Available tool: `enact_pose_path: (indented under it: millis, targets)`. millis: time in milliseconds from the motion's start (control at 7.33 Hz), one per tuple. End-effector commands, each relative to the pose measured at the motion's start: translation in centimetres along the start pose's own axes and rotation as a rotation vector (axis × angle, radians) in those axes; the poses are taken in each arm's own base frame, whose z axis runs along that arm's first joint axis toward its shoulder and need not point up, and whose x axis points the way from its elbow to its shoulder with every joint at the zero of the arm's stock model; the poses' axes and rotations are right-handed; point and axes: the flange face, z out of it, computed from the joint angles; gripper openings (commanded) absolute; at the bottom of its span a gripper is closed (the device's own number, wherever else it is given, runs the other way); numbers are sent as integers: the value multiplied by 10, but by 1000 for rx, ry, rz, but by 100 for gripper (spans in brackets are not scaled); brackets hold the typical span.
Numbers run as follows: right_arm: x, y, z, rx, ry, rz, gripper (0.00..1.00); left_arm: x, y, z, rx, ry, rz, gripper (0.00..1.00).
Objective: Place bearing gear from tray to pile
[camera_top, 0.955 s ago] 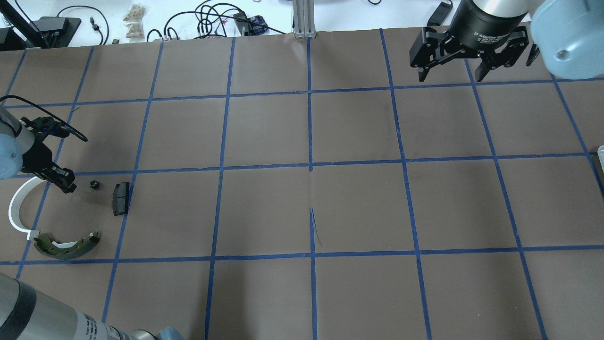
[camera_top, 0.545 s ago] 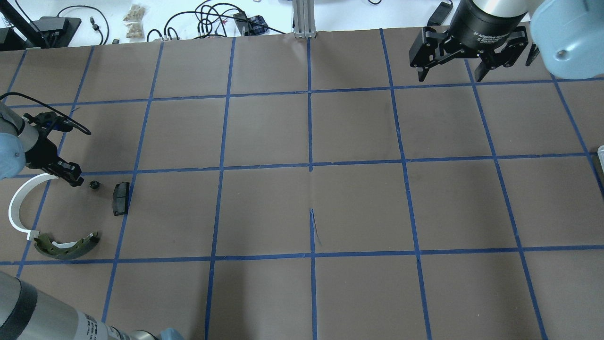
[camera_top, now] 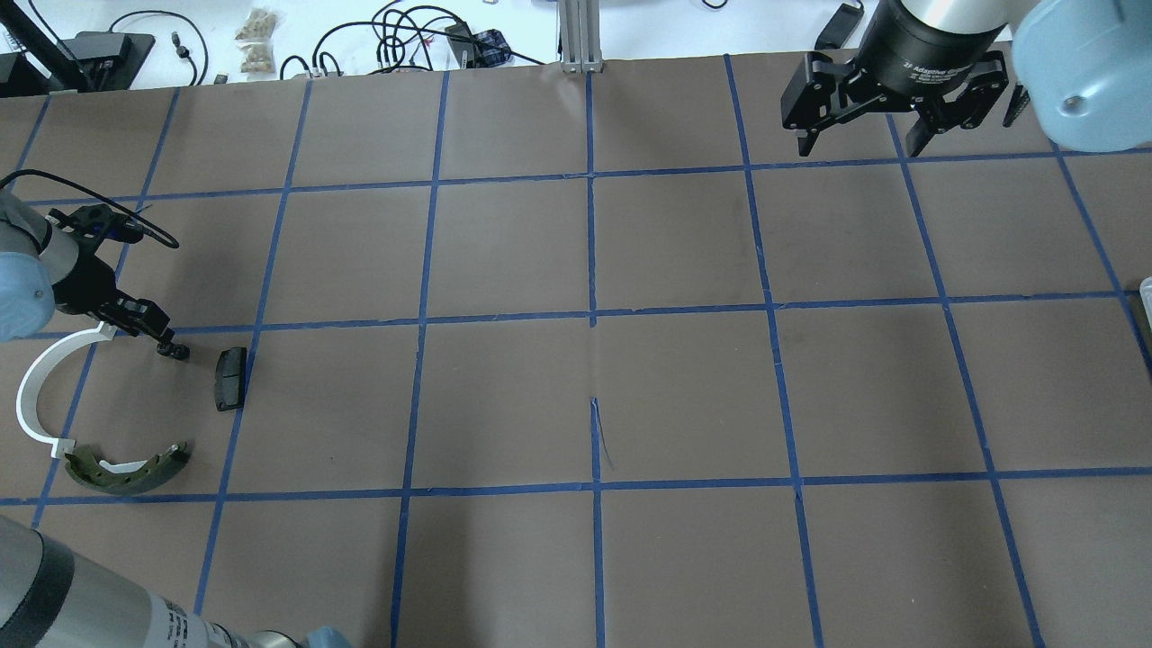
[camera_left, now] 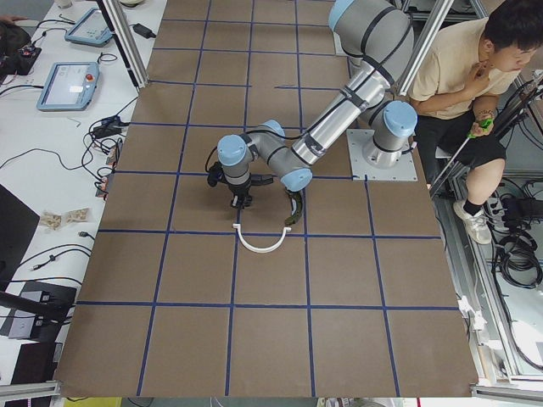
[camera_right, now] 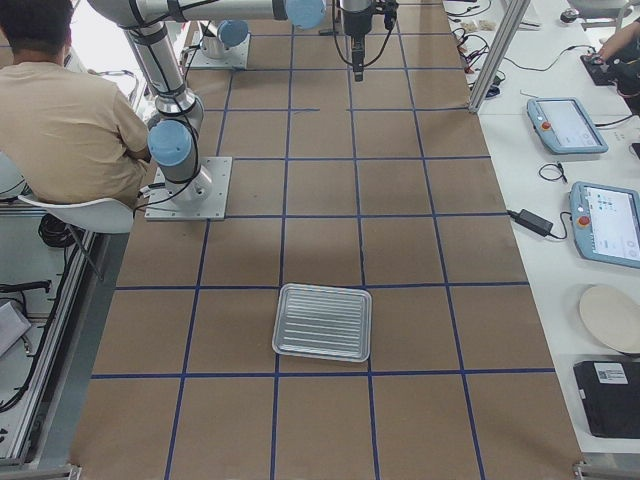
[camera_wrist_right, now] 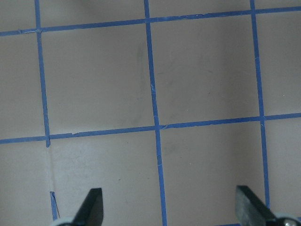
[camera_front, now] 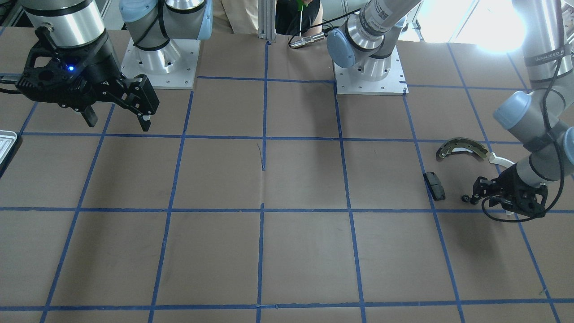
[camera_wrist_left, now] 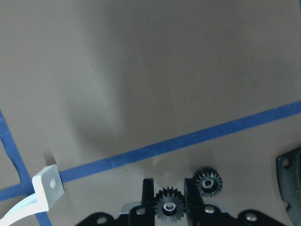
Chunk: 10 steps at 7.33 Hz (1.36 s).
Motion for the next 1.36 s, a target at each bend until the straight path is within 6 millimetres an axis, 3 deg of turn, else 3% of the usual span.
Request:
enact_pose_path:
  millis: [0,273,409,682,818,1091,1227]
  targets:
    - [0,0,0,-1,1,0,100,26,-15,-40,18,-30,18,85]
    - [0,0,0,-1,-1,0,100,128,-62,-116,-11,-25,-41,85]
    - [0,1,-1,1,1,0,100,186,-72,-145,-18,-28,10,85]
    - [-1,0,0,-1,-1,-2,100,297,-74,-194,1,-56,-62,89]
    - [0,1,-1,1,1,0,100,346,-63,-226,21,-63,-97,93]
    - [-1,0,0,1,1,-2,100,413,-48,-276,53,-63,-215,100]
    - [-1,1,-1,1,1,-2,100,419,-40,-285,44,-60,-220,100]
